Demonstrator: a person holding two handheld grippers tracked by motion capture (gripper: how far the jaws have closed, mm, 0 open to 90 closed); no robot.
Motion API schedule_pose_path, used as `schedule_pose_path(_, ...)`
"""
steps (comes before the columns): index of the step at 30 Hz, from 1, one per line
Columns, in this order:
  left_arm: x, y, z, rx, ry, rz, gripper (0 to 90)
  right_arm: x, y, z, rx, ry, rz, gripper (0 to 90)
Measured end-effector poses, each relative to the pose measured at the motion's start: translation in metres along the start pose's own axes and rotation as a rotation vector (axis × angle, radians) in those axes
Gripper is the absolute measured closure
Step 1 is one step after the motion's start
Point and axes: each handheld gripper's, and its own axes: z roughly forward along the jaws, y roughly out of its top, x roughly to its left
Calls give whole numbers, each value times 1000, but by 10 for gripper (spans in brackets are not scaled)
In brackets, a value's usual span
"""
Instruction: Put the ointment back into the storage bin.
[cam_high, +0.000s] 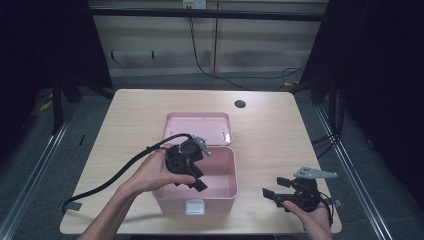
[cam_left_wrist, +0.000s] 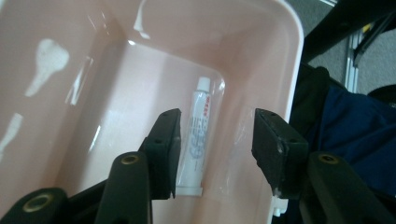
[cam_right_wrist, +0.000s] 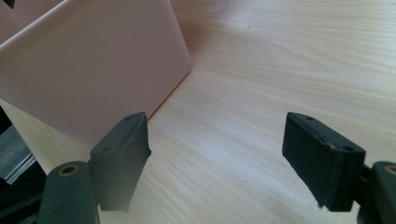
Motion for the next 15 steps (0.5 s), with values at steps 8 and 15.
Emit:
schedule_pose_path(8,-9,-5,-15,-27,27,13,451,0,0,0,1,-1,1,226)
schedule_pose_path(15,-9,-14,-26,-74,42,-5,343,0,0,0,-1,-2,0,226)
